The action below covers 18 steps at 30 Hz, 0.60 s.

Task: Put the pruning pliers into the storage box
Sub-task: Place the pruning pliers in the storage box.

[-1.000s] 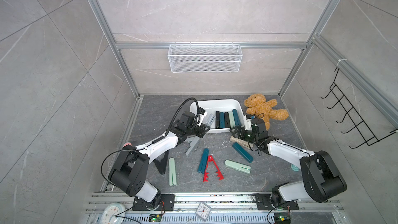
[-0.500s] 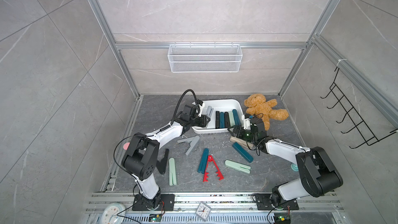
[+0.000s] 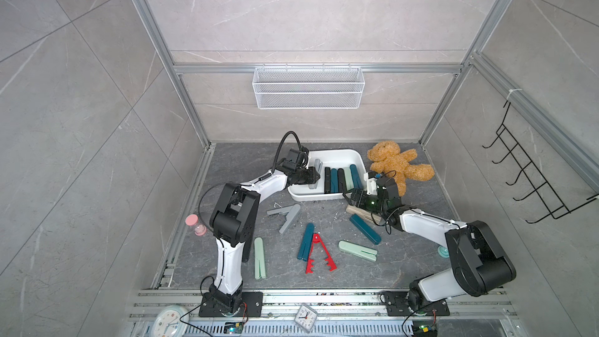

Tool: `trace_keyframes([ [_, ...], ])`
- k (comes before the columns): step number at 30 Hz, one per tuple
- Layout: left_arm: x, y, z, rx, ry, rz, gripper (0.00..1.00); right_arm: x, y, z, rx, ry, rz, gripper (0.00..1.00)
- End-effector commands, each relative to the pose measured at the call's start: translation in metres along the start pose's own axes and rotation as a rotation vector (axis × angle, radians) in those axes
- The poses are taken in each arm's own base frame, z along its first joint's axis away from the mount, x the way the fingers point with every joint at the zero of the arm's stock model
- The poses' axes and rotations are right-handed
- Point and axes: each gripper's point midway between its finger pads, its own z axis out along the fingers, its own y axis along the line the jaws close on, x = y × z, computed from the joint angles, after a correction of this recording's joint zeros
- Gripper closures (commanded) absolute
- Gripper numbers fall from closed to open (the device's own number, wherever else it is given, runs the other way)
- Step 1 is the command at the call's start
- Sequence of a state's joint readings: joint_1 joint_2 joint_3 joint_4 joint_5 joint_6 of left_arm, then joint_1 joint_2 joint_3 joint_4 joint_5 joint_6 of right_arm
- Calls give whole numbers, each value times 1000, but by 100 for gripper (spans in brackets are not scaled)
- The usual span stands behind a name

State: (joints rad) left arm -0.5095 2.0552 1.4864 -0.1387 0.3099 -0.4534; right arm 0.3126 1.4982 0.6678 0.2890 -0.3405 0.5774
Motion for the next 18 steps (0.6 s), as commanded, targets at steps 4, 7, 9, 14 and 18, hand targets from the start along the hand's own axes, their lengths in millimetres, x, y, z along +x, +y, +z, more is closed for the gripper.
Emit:
trace_keyframes([
  [4, -11, 15, 16, -28, 20, -82, 87, -7, 0, -1, 15, -11, 4, 19],
  [7, -12, 27, 23, -35, 25, -140, 87, -6, -1, -1, 20, -9, 6, 20],
  [9, -12, 31, 27, -22, 28, -174, 87, -6, -1, -2, 25, -9, 5, 20],
  [14, -5, 30, 34, 2, 71, -184, 83, -5, -4, -2, 38, -7, 6, 20],
  [18, 4, 32, 33, -1, 102, -177, 79, -6, -6, -1, 50, -8, 16, 21],
])
